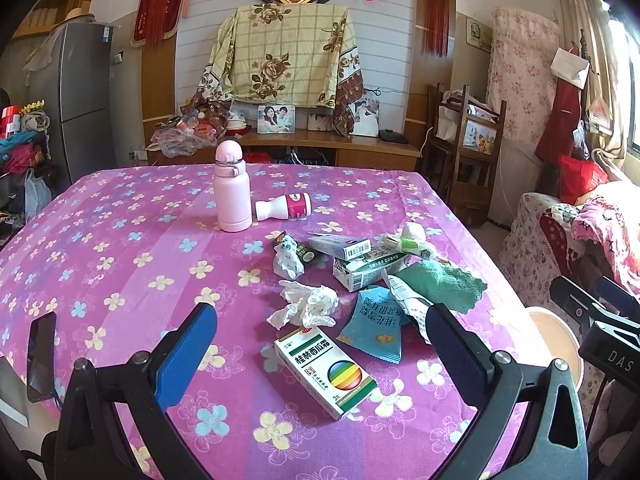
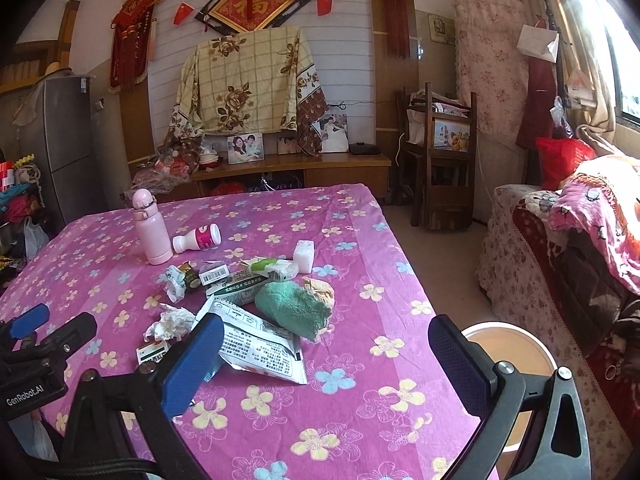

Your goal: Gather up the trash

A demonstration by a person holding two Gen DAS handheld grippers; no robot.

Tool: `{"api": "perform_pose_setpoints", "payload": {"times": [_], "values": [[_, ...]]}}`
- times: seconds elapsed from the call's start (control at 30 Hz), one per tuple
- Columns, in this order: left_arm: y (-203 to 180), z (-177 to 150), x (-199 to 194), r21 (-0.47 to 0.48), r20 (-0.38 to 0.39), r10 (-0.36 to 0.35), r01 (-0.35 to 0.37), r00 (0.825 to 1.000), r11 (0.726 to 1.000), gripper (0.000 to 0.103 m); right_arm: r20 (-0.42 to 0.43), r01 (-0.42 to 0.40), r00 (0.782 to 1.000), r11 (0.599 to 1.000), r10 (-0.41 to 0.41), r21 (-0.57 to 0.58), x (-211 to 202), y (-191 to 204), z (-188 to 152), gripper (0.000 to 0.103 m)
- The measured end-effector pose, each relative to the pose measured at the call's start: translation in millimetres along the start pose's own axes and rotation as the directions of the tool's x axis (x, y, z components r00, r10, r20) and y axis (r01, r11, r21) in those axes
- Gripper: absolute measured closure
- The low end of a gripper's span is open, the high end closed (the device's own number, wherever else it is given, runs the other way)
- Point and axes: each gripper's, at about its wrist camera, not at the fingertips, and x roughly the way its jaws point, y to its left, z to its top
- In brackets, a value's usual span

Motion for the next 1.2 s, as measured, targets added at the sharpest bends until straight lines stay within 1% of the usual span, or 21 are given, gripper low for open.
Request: {"api": "perform_pose_setpoints", "payload": {"times": [0.4, 0.6, 0.73, 0.87, 1.03, 1.2], "values": [[1.4, 1.5, 0.1, -0.007, 0.001, 0.015, -0.015, 1.0, 1.0, 0.0, -0.001, -0.006, 1.0, 1.0, 0.006, 0.009, 0.0, -3.3, 2.5, 0.0], [2.2, 2.7, 0.1, -0.008, 0.009, 0.02, -0.02, 1.0, 1.0, 0.0, -0.005, -0.036, 0.999, 0.999, 0.036, 0.029, 1.9, -4.3, 1.9, 0.0], [1.8, 2.4, -0.9, -0.004, 0.015, 0.024, -0.024, 1.0, 1.0, 0.0, 0.004, -0.019, 1.0, 1.0, 0.019, -0.002, 1.5, 0.0, 0.1, 0.0], [2.5, 2.6, -0.9, -0.007, 0.017, 0.024, -0.024, 1.0, 1.0, 0.0, 0.016, -0.036, 0.999, 0.999, 0.035, 0.021, -0.9, -2.4, 1.8, 0.0], [3.3, 2.4, -0.6, -0.008, 0.018, 0.026, -0.026, 0.999, 1.0, 0.0, 0.006, -0.052, 0.999, 0.998, 0.052, 0.043, -0.8, -2.1, 2.1, 0.0], [4.1, 2.6, -0.4, -0.008, 0.019, 0.027, -0.027, 0.999, 1.0, 0.0, -0.011, -0.051, 0.999, 0.998, 0.052, 0.023, 0.5, 2.7, 1.9, 0.0]]}}
